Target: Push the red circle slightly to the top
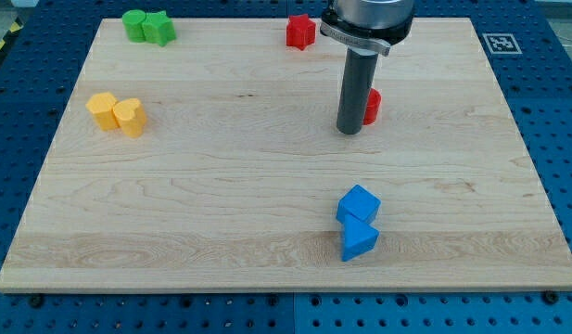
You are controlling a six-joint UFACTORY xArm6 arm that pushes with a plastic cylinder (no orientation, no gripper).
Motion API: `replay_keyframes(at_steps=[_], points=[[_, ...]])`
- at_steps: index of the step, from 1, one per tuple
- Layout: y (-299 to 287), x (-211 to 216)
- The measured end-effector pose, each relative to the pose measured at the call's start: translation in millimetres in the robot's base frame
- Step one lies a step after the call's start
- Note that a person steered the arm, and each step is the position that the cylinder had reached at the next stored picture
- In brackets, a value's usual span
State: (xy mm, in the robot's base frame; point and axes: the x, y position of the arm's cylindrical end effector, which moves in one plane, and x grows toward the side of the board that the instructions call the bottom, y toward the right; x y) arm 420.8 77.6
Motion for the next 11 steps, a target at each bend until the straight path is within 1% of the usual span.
replay_keyframes(at_steps=[2, 3, 4, 5, 6, 10, 11], points=[[5.8, 15.0], [29.4, 16.0], [39.7, 8.7], [35.4, -17.3], [18.9, -34.4], [18.9, -39.2], [18.7, -46.4]])
